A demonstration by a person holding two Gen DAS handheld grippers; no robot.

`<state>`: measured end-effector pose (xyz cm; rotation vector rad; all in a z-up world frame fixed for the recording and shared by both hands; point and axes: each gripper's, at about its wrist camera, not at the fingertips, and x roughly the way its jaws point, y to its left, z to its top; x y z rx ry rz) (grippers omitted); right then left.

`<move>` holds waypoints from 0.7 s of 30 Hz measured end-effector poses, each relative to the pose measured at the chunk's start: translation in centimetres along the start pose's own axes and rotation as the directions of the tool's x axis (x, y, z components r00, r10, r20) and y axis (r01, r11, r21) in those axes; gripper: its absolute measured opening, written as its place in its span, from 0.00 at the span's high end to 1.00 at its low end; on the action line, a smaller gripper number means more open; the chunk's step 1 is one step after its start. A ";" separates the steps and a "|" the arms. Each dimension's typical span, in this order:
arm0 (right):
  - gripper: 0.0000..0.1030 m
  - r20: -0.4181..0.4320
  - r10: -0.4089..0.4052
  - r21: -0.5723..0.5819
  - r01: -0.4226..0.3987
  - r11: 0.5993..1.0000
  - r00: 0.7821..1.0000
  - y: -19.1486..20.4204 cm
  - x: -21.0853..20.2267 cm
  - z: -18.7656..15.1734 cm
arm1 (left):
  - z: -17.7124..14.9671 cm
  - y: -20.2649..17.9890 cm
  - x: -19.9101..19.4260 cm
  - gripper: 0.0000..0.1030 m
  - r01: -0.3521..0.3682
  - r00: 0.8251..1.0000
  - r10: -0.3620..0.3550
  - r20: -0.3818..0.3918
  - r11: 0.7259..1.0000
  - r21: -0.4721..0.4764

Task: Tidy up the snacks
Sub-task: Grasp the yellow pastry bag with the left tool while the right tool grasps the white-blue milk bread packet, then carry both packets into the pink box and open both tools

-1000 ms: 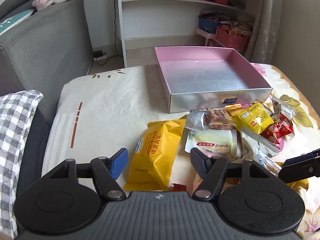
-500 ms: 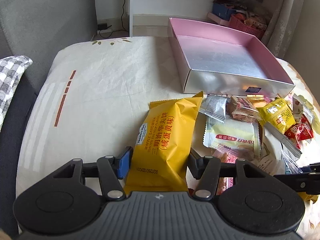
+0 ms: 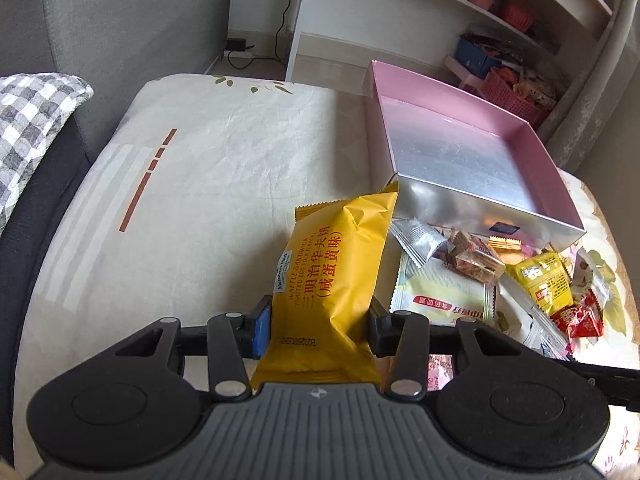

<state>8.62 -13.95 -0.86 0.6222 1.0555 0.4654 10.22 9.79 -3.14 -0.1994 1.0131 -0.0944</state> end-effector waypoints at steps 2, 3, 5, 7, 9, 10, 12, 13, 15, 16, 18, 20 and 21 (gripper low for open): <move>0.89 0.014 0.013 0.015 -0.013 1.000 1.000 -0.2 -0.6 0.3 | 0.2 0.0 -0.3 0.61 0.002 1.000 -0.001 0.011 1.000 -0.017; 0.90 0.025 0.020 0.022 -0.021 1.000 0.999 -0.2 -0.9 0.6 | 0.2 0.0 -0.5 0.61 0.001 1.000 0.000 0.017 1.000 -0.022; 0.91 0.046 0.037 0.036 -0.039 0.999 0.998 -0.3 -1.7 1.1 | 0.4 -0.1 -0.9 0.61 0.001 0.999 0.000 0.033 0.999 -0.033; 0.91 0.073 0.045 0.046 -0.048 0.998 0.996 -0.4 -2.6 1.7 | 0.8 -0.3 -1.3 0.61 0.010 0.999 -0.007 0.049 0.999 -0.043; 0.92 0.096 0.046 0.056 -0.051 0.997 0.994 -0.5 -3.4 2.3 | 1.4 -0.7 -1.7 0.61 0.016 0.998 -0.012 0.065 0.998 -0.053; 0.92 0.104 0.048 0.065 -0.055 0.996 0.993 -0.6 -3.7 2.6 | 1.6 -0.9 -1.8 0.61 0.021 0.997 -0.016 0.074 0.998 -0.059; 0.92 0.119 0.049 0.088 -0.060 0.994 0.992 -0.9 -4.3 3.4 | 2.1 -1.4 -2.2 0.61 0.051 0.994 -0.043 0.099 0.996 -0.075; 0.92 0.127 0.054 0.100 -0.067 0.993 0.991 -1.1 -4.6 3.8 | 2.3 -1.7 -2.3 0.61 0.071 0.992 -0.062 0.111 0.994 -0.085; 0.92 0.144 0.060 0.119 -0.077 0.990 0.988 -1.4 -5.2 4.7 | 2.6 -2.5 -2.5 0.61 0.101 0.988 -0.088 0.129 0.990 -0.095; 0.92 0.156 0.061 0.126 -0.081 0.989 0.986 -1.6 -5.6 5.2 | 2.7 -2.9 -2.5 0.61 0.113 0.986 -0.100 0.136 0.989 -0.095; 0.93 0.188 0.056 0.142 -0.084 0.986 0.981 -1.9 -6.4 6.3 | 2.8 -3.7 -2.3 0.61 0.127 0.983 -0.113 0.146 0.988 -0.090; 0.93 0.221 0.059 0.173 -0.099 0.980 0.973 -2.5 -7.2 7.3 | 3.0 -4.4 -2.2 0.61 0.133 0.979 -0.118 0.168 0.988 -0.081; 0.93 0.242 0.064 0.191 -0.112 0.975 0.968 -2.8 -7.7 7.7 | 3.2 -4.8 -2.1 0.61 0.136 0.976 -0.121 0.179 0.988 -0.071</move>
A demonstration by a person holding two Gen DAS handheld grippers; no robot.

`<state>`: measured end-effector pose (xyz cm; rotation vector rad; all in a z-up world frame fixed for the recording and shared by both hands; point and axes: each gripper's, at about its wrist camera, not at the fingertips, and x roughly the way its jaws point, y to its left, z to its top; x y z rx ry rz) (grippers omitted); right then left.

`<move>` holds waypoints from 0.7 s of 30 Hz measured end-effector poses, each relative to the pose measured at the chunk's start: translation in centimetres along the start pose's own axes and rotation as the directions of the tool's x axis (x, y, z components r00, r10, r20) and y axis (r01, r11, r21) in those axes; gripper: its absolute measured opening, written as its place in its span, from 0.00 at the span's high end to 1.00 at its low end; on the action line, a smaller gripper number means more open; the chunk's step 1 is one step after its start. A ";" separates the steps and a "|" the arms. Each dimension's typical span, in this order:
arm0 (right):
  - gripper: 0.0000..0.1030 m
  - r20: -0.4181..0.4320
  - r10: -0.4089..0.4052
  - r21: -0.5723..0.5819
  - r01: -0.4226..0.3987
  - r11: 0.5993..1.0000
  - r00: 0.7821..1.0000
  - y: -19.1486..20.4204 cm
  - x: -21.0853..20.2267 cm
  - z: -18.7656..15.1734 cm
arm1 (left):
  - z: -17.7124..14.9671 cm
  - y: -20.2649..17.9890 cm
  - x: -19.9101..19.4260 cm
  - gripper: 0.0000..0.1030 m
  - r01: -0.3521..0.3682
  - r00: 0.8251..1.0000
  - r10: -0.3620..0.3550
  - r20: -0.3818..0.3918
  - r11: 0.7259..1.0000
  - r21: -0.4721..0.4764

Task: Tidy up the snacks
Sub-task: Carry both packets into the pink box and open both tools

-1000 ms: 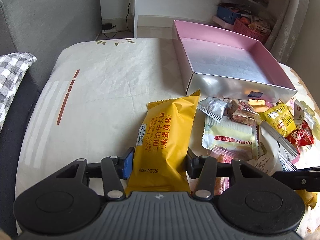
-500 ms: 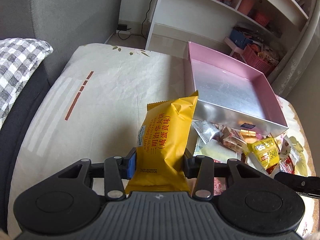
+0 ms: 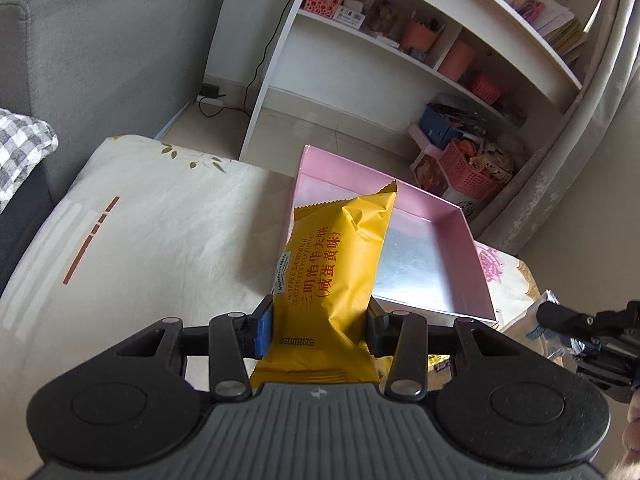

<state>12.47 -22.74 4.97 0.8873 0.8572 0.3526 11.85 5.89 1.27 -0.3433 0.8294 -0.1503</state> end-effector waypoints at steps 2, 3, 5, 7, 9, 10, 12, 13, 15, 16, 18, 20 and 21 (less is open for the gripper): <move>0.93 0.040 0.016 0.033 -0.017 0.999 0.999 -0.5 -0.6 1.0 | 0.4 -0.7 0.3 0.61 0.010 1.000 -0.010 0.020 1.000 0.018; 0.93 0.062 0.016 0.044 -0.019 0.999 0.998 -0.7 -0.8 1.6 | 0.5 -0.9 0.5 0.61 0.016 0.999 -0.017 0.027 1.000 0.026; 0.93 0.104 0.011 0.043 -0.015 0.999 0.994 -0.9 -1.0 2.5 | 0.9 -1.5 1.3 0.61 0.035 0.999 -0.037 0.034 0.998 0.045; 0.93 0.149 -0.006 0.027 0.002 1.000 0.989 -1.0 -1.1 3.2 | 1.2 -2.1 2.0 0.61 0.035 0.998 -0.038 0.042 0.997 0.069; 0.93 0.179 -0.021 0.014 0.019 1.000 0.984 -1.0 -1.0 3.8 | 1.4 -2.5 3.1 0.61 0.028 0.998 -0.033 0.047 0.996 0.089; 0.93 0.185 -0.026 0.009 0.025 1.000 0.982 -1.1 -0.7 4.1 | 1.5 -2.7 3.6 0.61 0.021 0.998 -0.026 0.050 0.995 0.101; 0.93 0.198 -0.041 -0.001 0.041 0.999 0.979 -1.3 0.0 4.5 | 1.7 -3.2 4.4 0.61 -0.003 0.998 -0.005 0.064 0.993 0.122; 0.93 0.203 -0.044 -0.009 0.047 0.999 0.978 -1.4 0.4 4.8 | 1.9 -3.5 4.8 0.61 -0.017 0.997 0.007 0.074 0.991 0.134; 0.93 0.208 -0.048 -0.030 0.056 0.998 0.977 -1.4 1.3 5.2 | 2.1 -3.9 5.5 0.61 -0.039 0.995 0.024 0.095 0.986 0.163; 0.93 0.208 -0.051 -0.041 0.061 0.997 0.977 -1.5 1.8 5.5 | 2.1 -4.1 5.6 0.61 -0.047 0.994 0.028 0.108 0.983 0.179; 0.93 0.200 -0.057 -0.066 0.072 0.995 0.978 -1.5 2.9 5.8 | 2.0 -4.4 6.0 0.61 -0.049 0.993 0.026 0.117 0.979 0.200; 0.92 0.187 -0.069 -0.092 0.087 0.992 0.980 -1.6 4.0 6.0 | 2.0 -4.5 6.7 0.61 -0.052 0.993 0.028 0.112 0.976 0.212; 0.93 0.178 -0.074 -0.105 0.094 0.990 0.981 -1.6 4.6 6.1 | 2.0 -4.5 7.1 0.61 -0.057 0.994 0.034 0.108 0.975 0.217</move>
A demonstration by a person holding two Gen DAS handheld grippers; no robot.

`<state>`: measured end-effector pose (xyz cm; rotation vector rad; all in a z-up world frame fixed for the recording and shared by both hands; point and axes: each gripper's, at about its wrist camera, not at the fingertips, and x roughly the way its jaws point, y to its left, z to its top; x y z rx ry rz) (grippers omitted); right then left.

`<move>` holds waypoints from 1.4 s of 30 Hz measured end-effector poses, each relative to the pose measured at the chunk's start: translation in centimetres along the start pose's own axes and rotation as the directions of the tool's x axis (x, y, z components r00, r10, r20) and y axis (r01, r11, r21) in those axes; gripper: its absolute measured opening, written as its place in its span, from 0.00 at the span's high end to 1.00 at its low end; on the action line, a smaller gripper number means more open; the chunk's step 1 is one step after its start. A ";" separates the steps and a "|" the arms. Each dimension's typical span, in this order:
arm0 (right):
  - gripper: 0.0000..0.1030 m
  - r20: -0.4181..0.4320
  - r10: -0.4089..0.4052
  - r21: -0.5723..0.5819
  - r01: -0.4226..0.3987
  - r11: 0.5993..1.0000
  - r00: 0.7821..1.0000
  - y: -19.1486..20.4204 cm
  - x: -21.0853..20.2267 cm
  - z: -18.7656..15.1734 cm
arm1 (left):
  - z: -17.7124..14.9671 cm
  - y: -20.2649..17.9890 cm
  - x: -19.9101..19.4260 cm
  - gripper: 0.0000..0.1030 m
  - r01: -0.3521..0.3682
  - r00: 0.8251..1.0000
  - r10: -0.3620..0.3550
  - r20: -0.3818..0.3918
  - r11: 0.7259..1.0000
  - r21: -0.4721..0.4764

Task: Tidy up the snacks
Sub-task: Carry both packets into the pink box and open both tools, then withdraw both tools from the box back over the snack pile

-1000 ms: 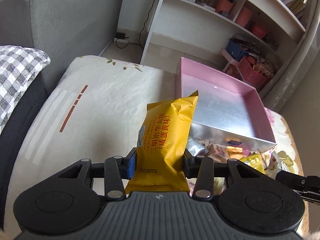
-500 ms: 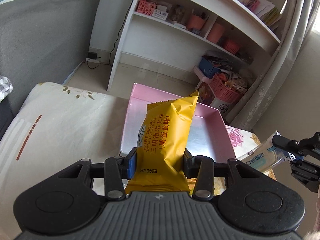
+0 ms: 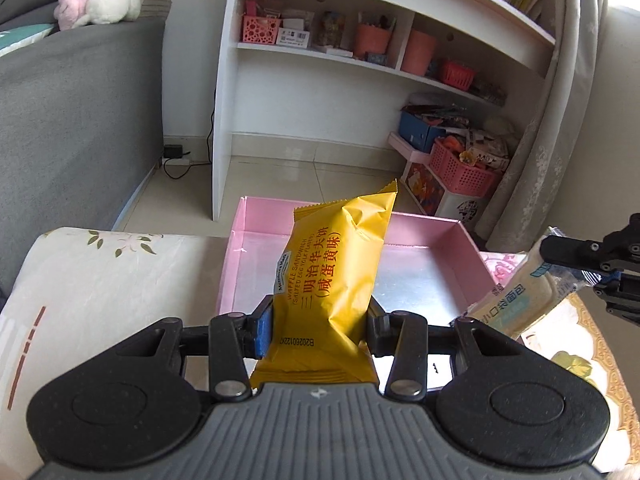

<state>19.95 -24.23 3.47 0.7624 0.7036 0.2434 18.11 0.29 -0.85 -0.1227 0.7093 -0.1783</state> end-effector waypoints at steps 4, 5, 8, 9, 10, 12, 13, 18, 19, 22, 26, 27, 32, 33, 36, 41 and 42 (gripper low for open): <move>0.93 -0.037 -0.018 -0.026 0.017 1.000 0.999 0.0 2.1 -0.1 | -0.3 -0.1 1.4 0.61 -0.019 1.000 0.019 -0.017 1.000 0.011; 0.93 -0.042 -0.029 -0.033 0.027 0.999 0.999 -0.1 2.6 0.0 | -0.4 -0.2 1.7 0.61 -0.021 1.000 0.022 -0.020 1.000 0.011; 0.92 -0.071 -0.058 -0.043 0.055 0.998 0.996 -0.5 4.2 0.4 | -0.5 -0.2 2.3 0.61 -0.028 0.999 0.029 -0.025 1.000 0.012; 0.92 -0.083 -0.065 -0.041 0.062 0.997 0.994 -0.7 4.7 0.7 | -0.6 -0.2 2.4 0.61 -0.034 0.999 0.034 -0.029 0.999 0.017; 0.92 -0.088 -0.079 -0.044 0.075 0.996 0.993 -0.8 5.2 0.9 | -0.7 -0.2 2.5 0.61 -0.040 0.999 0.040 -0.031 0.999 0.023; 0.92 -0.104 -0.096 -0.065 0.090 0.994 0.990 -0.9 6.3 1.3 | -0.8 -0.2 2.7 0.61 -0.056 0.998 0.057 -0.032 0.998 0.040; 0.92 -0.109 -0.116 -0.078 0.108 0.991 0.987 -0.9 6.8 1.4 | -0.9 -0.2 2.8 0.61 -0.062 0.997 0.064 -0.034 0.997 0.048; 0.88 -0.108 -0.182 -0.129 0.167 0.977 0.977 -0.6 8.4 1.5 | -1.0 -0.2 3.4 0.60 -0.096 0.994 0.099 -0.041 0.993 0.073; 0.88 -0.107 -0.190 -0.127 0.176 0.976 0.976 -0.6 8.5 1.5 | -1.0 -0.2 3.4 0.60 -0.101 0.994 0.103 -0.035 0.992 0.072; 0.88 -0.104 -0.194 -0.125 0.180 0.976 0.975 -0.4 8.6 1.6 | -0.9 0.0 3.5 0.60 -0.108 0.993 0.111 -0.034 0.992 0.058; 0.66 -0.097 -0.202 -0.128 0.189 0.974 0.975 0.1 8.2 1.9 | -0.8 -0.1 3.1 0.53 -0.095 0.995 0.097 -0.036 0.994 0.050; 0.48 -0.091 -0.191 -0.117 0.180 0.977 0.977 0.1 7.9 1.9 | -0.8 -0.2 2.9 0.47 -0.087 0.996 0.089 -0.032 0.995 0.052; 0.30 -0.085 -0.137 -0.076 0.131 0.989 0.987 0.4 6.3 2.1 | -0.3 -0.8 1.8 0.32 -0.067 0.997 0.069 -0.021 0.996 0.057; 0.30 -0.084 -0.138 -0.081 0.132 0.988 0.987 0.6 6.0 2.0 | -0.3 -0.8 1.6 0.30 -0.066 0.998 0.067 -0.022 0.996 0.054; 0.26 -0.086 -0.141 -0.112 0.131 0.985 0.986 1.3 4.8 1.5 | -0.2 -0.8 0.7 0.20 -0.052 0.998 0.053 -0.024 0.998 0.040; 0.21 -0.098 -0.139 -0.144 0.124 0.982 0.985 2.1 2.7 0.3 | -0.3 -1.0 -0.7 0.13 -0.039 0.998 0.041 -0.038 0.998 0.044; 0.20 -0.100 -0.136 -0.144 0.121 0.982 0.986 2.2 2.3 0.1 | -0.4 -1.0 -1.1 0.11 -0.038 0.998 0.040 -0.038 0.998 0.046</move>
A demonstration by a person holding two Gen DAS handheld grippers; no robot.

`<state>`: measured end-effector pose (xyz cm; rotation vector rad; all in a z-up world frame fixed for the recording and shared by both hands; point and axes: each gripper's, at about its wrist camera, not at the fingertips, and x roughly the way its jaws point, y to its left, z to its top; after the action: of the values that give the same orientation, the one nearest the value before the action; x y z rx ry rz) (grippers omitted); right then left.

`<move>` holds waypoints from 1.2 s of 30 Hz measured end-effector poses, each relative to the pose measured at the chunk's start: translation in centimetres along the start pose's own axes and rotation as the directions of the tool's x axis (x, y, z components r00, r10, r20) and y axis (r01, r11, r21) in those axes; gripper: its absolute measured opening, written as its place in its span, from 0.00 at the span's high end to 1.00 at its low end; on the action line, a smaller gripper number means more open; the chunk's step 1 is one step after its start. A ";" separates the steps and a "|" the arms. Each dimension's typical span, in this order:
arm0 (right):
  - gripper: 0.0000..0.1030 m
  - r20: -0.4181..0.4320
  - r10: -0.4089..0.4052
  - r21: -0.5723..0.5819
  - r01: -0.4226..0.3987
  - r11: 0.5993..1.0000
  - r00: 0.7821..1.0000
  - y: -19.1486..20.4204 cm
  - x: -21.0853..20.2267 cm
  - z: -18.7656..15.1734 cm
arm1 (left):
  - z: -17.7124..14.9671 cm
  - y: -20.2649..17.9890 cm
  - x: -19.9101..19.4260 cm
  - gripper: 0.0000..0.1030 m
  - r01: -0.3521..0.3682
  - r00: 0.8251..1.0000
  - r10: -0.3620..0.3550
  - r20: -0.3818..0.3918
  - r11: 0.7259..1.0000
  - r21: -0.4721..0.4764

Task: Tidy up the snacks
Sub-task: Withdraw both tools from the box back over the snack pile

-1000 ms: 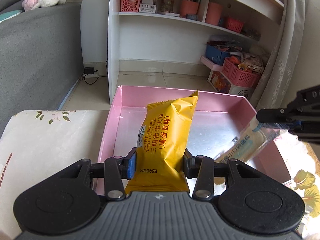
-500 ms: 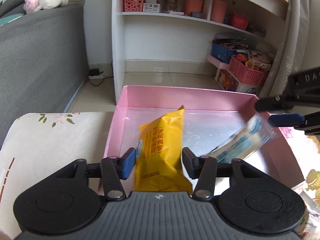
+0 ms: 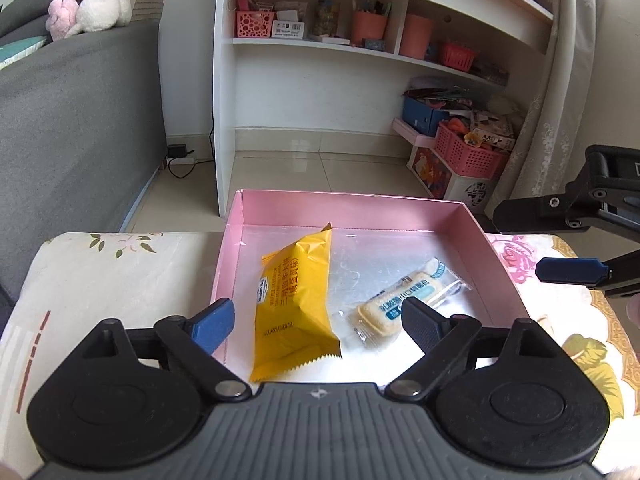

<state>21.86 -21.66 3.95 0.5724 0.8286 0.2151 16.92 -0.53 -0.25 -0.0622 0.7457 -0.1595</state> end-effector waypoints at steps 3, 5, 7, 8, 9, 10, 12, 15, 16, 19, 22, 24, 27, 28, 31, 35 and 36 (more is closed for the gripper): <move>0.15 -0.005 0.010 -0.003 -0.010 1.000 1.000 0.3 -1.4 -0.9 | -0.2 0.2 -1.1 0.07 0.002 1.000 -0.003 -0.008 1.000 -0.004; 0.13 -0.012 0.020 -0.006 -0.020 1.000 1.000 0.6 -2.4 -1.6 | -0.6 0.4 -1.9 0.05 0.001 1.000 -0.001 -0.016 1.000 -0.010; 0.12 -0.020 0.034 -0.012 -0.035 0.999 0.999 0.9 -3.3 -2.3 | -1.0 0.7 -2.6 0.03 -0.006 1.000 0.005 -0.028 1.000 -0.013; 0.12 -0.021 0.044 -0.015 -0.045 0.999 0.999 0.9 -3.8 -2.8 | -1.2 0.9 -2.9 0.03 -0.009 0.999 0.009 -0.036 1.000 -0.013; 0.10 -0.024 0.051 -0.018 -0.051 0.999 0.998 1.0 -4.2 -3.2 | -1.5 1.0 -3.3 0.03 -0.012 0.999 0.011 -0.043 1.000 -0.013; 0.09 -0.027 0.053 -0.021 -0.054 0.998 0.998 1.1 -4.6 -3.6 | -1.8 1.2 -3.7 0.03 -0.013 0.999 0.012 -0.050 1.000 -0.010; 0.09 -0.036 0.050 -0.021 -0.051 0.998 0.998 1.2 -5.2 -4.5 | -2.3 1.6 -4.4 0.02 -0.016 0.998 0.015 -0.053 1.000 -0.001; 0.08 -0.063 0.043 -0.027 -0.045 0.999 0.997 1.2 -5.9 -6.0 | -2.8 2.3 -5.5 0.01 -0.034 0.998 0.034 -0.057 0.999 0.007; 0.08 -0.069 0.039 -0.034 -0.041 0.999 0.997 1.3 -6.2 -6.5 | -2.9 2.5 -5.8 0.01 -0.040 0.997 0.040 -0.061 0.999 0.005; 0.08 -0.085 0.018 -0.059 -0.023 0.998 0.996 1.3 -6.6 -7.9 | -3.5 3.3 -6.6 0.01 -0.056 0.995 0.055 -0.086 0.998 -0.010; 0.08 -0.105 0.006 -0.070 -0.014 0.997 0.994 1.2 -6.9 -9.4 | -4.2 4.2 -7.4 0.00 -0.073 0.992 0.068 -0.106 0.997 -0.041; 0.08 -0.123 0.010 -0.074 -0.019 0.997 0.992 1.0 -7.0 -10.2 | -4.8 4.7 -7.8 0.00 -0.066 0.992 0.059 -0.114 0.996 -0.052; 0.08 -0.132 -0.003 -0.101 -0.011 0.995 0.991 0.7 -7.1 -11.4 | -5.9 5.5 -8.3 0.00 -0.056 0.991 0.049 -0.122 0.997 -0.055; 0.08 -0.127 -0.008 -0.113 -0.007 0.994 0.992 0.5 -7.3 -11.8 | -6.3 5.8 -8.6 0.00 -0.052 0.991 0.045 -0.125 0.997 -0.057; 0.08 -0.110 -0.018 -0.173 -0.001 0.985 0.994 0.1 -7.7 -13.1 | -7.3 6.3 -8.9 0.00 -0.041 0.991 0.034 -0.133 0.998 -0.049; 0.08 -0.087 -0.042 -0.324 0.011 0.946 0.995 0.2 -8.2 -14.8 | -8.7 6.4 -8.8 0.01 -0.013 0.990 0.011 -0.143 1.000 -0.010; 0.08 -0.076 -0.046 -0.371 0.015 0.929 0.996 0.3 -8.3 -15.3 | -9.0 6.3 -8.8 0.01 -0.003 0.990 0.004 -0.142 1.000 0.007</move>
<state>4.94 -18.63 1.19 0.1955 0.8509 0.3604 5.24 7.14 -1.68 -0.0433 0.8871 -0.1646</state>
